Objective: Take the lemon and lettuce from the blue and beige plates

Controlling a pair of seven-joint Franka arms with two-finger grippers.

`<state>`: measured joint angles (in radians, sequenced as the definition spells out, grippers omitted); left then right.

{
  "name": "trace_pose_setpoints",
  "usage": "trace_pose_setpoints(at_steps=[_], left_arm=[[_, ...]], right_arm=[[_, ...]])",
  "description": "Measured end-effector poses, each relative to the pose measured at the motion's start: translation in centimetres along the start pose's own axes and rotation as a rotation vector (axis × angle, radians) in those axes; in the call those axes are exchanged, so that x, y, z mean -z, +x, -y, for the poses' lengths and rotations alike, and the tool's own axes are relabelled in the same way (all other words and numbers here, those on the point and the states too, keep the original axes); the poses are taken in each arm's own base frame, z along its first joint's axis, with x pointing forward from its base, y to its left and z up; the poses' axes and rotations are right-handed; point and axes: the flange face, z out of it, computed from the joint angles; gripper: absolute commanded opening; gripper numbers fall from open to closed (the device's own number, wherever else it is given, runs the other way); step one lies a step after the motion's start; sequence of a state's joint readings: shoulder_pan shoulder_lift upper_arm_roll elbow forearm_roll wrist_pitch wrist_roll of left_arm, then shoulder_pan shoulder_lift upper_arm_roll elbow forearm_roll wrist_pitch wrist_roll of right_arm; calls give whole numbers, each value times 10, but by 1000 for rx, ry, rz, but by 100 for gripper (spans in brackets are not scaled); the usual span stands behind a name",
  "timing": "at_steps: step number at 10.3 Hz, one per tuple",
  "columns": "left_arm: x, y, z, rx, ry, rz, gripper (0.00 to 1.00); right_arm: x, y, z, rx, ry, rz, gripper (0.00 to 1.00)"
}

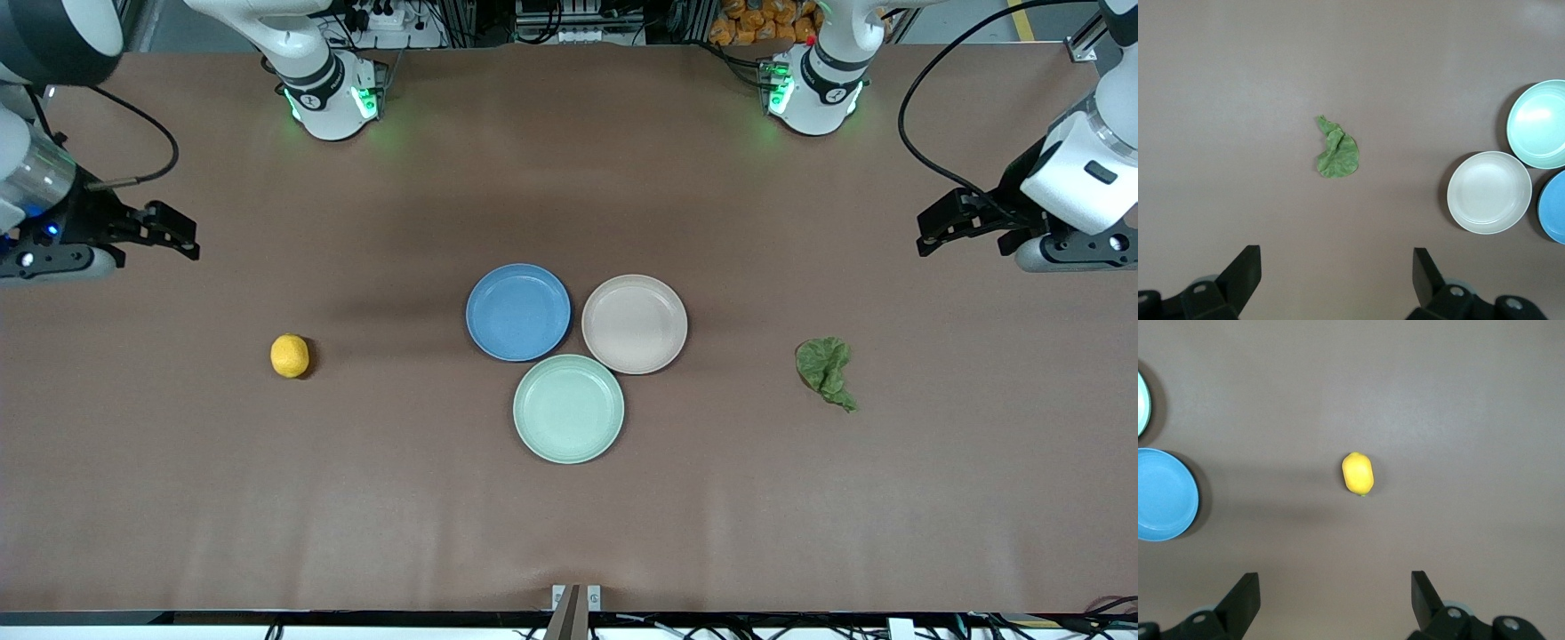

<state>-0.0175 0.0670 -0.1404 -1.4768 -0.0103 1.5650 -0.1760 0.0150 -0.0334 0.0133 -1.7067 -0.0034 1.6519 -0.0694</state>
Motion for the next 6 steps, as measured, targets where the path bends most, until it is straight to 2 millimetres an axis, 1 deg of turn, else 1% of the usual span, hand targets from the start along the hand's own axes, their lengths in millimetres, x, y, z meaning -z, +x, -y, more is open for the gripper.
trace_pose_setpoints(at_steps=[3, 6], left_arm=[[0, 0, 3, 4, 0, 0, 100], [0, 1, 5, 7, 0, 0, 100]], right_arm=[[27, 0, -1, -2, -2, -28, 100], [50, -4, -3, -7, -1, -3, 100]])
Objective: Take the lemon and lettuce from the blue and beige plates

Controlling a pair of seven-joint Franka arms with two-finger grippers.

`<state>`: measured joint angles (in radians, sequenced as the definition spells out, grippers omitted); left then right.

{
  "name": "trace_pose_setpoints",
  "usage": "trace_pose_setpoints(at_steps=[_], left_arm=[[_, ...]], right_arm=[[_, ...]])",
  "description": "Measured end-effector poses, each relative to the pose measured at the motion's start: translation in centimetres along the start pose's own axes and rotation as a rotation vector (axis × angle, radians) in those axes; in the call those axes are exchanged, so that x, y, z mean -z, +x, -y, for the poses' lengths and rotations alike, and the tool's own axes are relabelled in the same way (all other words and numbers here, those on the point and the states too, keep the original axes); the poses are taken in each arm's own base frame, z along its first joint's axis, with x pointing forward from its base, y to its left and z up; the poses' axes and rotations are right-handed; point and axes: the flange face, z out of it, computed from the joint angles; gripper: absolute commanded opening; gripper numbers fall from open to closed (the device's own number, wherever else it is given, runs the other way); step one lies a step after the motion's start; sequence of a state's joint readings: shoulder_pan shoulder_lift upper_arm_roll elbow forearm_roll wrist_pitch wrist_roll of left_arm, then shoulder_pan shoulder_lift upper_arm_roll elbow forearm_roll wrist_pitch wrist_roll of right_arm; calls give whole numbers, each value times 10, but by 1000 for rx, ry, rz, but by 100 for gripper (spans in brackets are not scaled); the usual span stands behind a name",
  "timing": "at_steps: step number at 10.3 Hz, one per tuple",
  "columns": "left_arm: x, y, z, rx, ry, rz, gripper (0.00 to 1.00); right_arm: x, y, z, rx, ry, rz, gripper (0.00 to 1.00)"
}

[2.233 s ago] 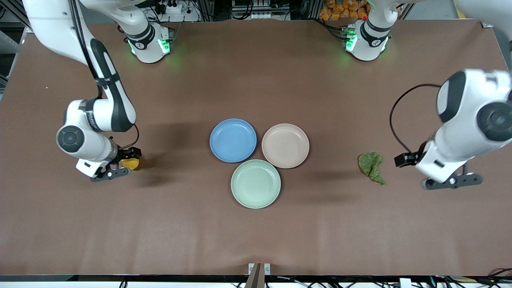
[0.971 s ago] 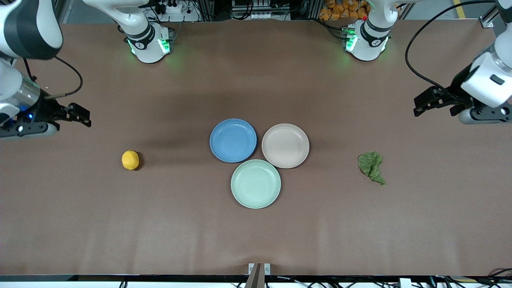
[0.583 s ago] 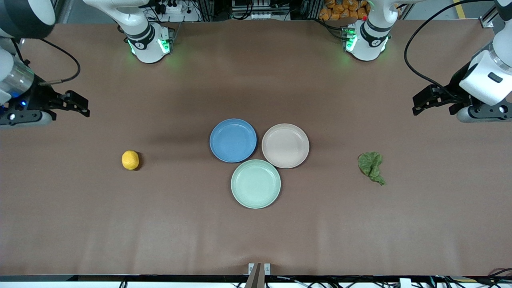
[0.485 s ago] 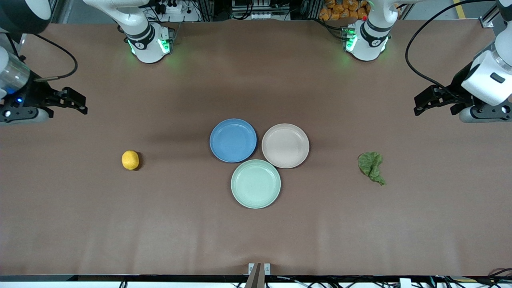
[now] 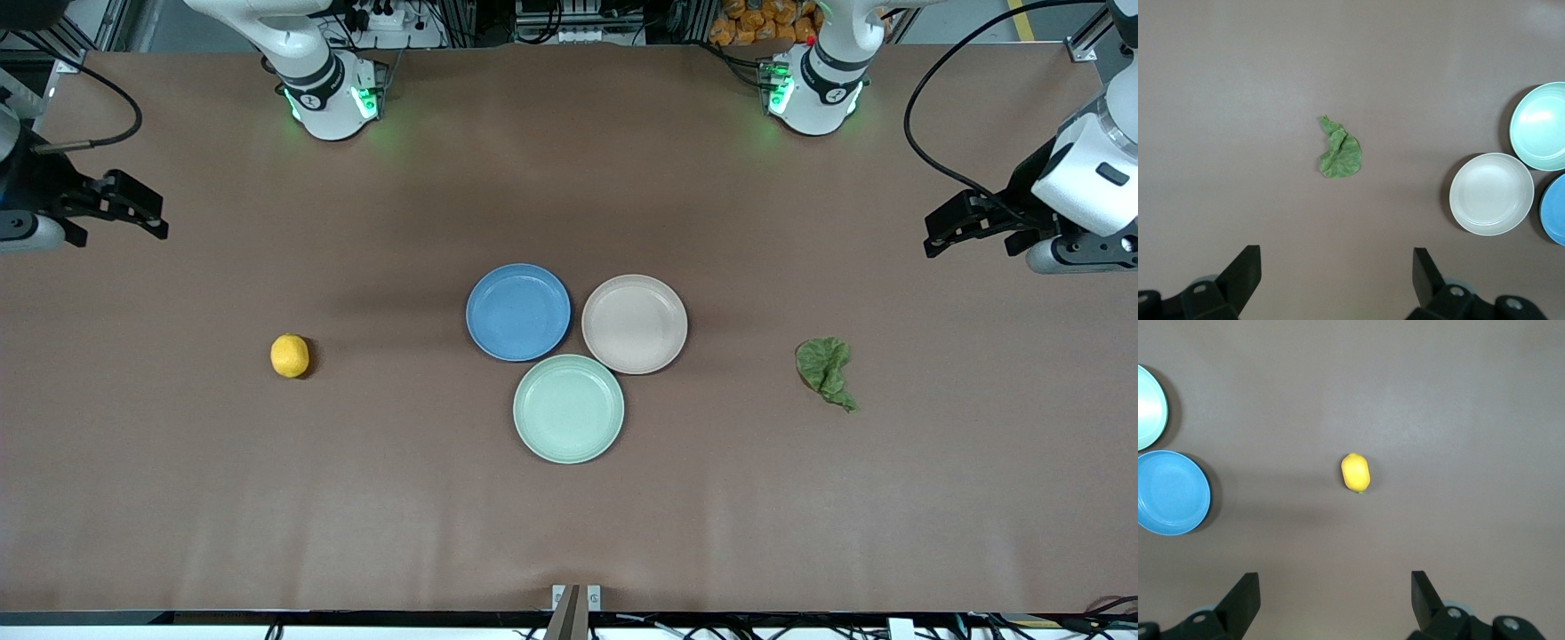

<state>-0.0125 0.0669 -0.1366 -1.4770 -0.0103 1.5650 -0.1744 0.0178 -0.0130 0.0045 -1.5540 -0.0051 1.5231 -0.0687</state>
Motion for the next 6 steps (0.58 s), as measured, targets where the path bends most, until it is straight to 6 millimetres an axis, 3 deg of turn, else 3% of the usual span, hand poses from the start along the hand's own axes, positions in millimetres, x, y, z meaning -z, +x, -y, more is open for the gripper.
trace_pose_setpoints(at_steps=[3, 6], left_arm=[[0, 2, 14, -11, 1, -1, 100], [1, 3, 23, -38, 6, -3, 100]], right_arm=[[14, 1, -21, -38, -1, -13, 100], [16, -6, -28, -53, 4, 39, 100]])
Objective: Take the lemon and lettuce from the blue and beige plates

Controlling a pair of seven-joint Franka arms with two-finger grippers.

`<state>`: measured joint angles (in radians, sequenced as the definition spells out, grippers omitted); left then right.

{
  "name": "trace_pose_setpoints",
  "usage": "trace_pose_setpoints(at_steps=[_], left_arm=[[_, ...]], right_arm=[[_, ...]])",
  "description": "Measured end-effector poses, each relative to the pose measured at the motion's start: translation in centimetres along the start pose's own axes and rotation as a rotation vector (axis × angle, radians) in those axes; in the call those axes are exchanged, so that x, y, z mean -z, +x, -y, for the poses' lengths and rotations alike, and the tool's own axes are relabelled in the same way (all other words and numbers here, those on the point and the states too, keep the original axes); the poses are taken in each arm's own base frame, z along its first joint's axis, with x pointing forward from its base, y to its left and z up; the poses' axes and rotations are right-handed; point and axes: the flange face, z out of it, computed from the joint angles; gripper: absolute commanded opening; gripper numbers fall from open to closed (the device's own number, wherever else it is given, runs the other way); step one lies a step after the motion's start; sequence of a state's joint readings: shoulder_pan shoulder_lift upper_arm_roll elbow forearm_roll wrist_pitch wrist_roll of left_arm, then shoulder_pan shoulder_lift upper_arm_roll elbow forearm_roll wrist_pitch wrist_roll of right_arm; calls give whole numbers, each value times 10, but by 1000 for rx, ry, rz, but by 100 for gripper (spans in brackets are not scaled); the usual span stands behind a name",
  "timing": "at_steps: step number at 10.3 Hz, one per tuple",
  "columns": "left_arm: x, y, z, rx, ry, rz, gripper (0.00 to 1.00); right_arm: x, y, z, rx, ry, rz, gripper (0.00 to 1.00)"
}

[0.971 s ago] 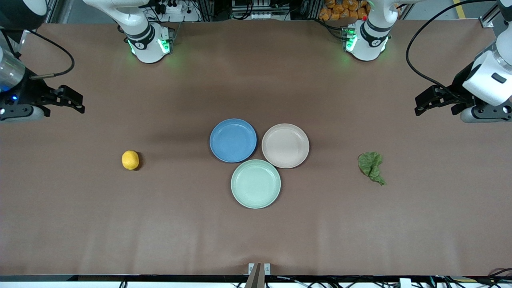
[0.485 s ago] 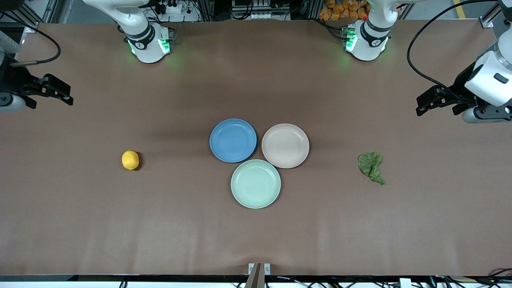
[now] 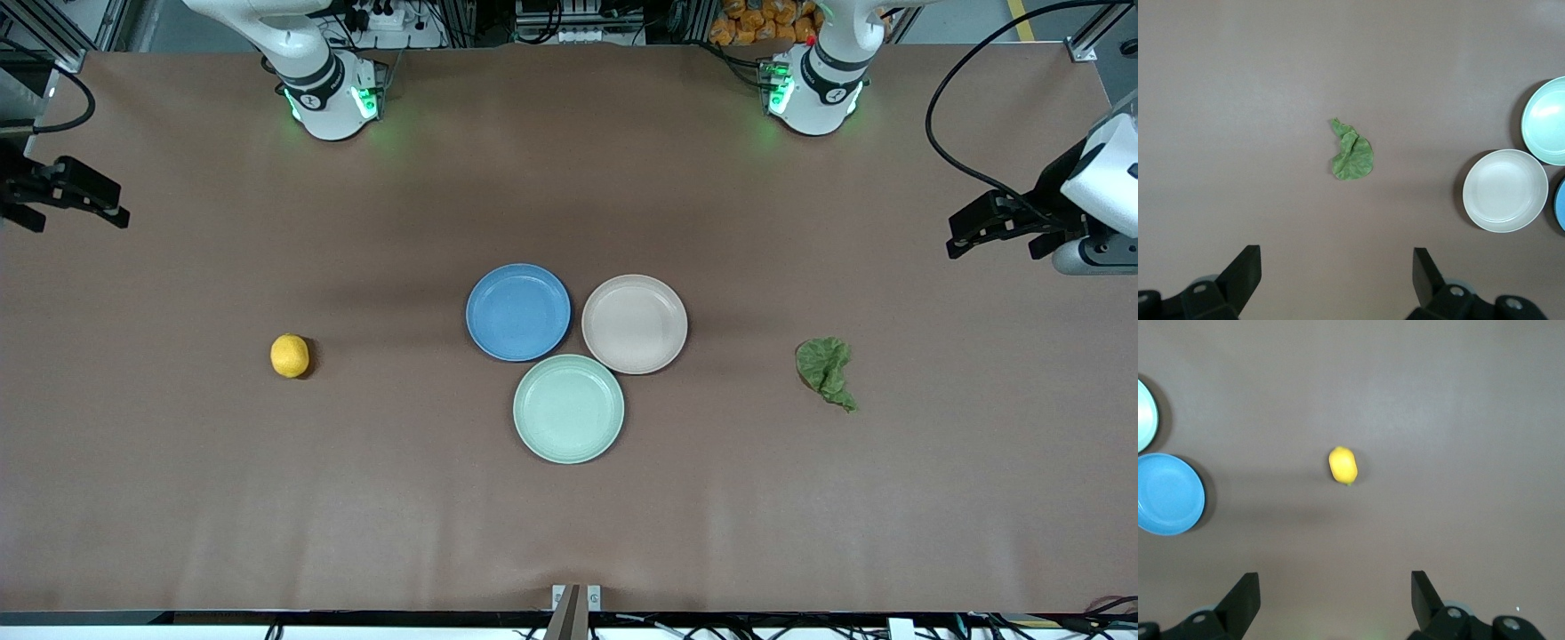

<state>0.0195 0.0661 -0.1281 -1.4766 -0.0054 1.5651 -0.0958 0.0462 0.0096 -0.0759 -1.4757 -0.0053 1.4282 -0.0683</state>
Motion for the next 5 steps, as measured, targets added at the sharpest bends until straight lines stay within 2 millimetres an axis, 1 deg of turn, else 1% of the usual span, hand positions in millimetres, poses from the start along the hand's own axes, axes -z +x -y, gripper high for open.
trace_pose_setpoints(at_steps=[1, 3, 5], left_arm=[[0, 0, 0, 0, 0, 0, 100], [1, 0, 0, 0, 0, -3, 100], [3, 0, 0, 0, 0, -6, 100]], right_arm=[[-2, -2, -3, -6, 2, 18, 100], [-4, -1, -4, -7, 2, 24, 100], [-6, 6, -1, -2, -1, -2, 100]])
